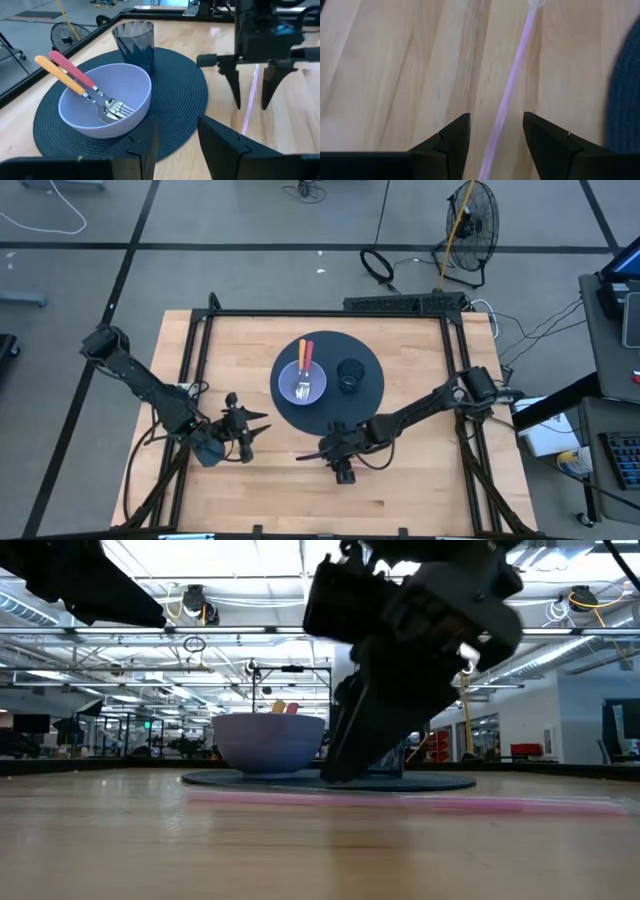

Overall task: Pick & Place Utensil
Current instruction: Put the pink straw into the blue cup on the mat

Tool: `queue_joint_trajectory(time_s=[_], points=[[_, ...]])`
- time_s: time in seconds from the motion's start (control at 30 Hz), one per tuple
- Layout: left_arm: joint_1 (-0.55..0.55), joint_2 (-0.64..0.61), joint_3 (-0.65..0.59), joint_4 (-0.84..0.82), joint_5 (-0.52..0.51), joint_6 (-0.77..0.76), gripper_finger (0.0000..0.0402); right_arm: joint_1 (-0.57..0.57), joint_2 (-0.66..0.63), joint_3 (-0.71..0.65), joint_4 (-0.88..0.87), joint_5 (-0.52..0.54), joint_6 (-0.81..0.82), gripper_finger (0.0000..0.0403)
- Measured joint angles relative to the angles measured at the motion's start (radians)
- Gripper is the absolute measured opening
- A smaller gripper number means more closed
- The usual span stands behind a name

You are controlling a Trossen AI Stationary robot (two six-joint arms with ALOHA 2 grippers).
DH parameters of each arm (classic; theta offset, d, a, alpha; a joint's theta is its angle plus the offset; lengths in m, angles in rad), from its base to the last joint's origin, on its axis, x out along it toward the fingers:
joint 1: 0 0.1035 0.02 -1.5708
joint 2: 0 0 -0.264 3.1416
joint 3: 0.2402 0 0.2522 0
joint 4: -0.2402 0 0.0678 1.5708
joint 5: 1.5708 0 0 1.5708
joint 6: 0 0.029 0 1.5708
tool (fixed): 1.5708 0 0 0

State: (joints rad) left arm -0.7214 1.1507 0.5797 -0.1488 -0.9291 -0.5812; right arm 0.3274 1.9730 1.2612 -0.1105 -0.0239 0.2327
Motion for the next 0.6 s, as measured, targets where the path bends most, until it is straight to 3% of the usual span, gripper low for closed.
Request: queue_joint_trajectory(time_s=[0.3, 0.6], points=[[0.001, 0.000, 0.000, 0.001, -0.024, 0.001, 0.0145, 0.009, 0.033, 0.002, -0.043, 0.034, 0.026, 0.0168], [0.001, 0.000, 0.000, 0.001, -0.031, 0.001, 0.0145, 0.014, 0.030, 0.005, -0.173, 0.064, 0.043, 0.0097]])
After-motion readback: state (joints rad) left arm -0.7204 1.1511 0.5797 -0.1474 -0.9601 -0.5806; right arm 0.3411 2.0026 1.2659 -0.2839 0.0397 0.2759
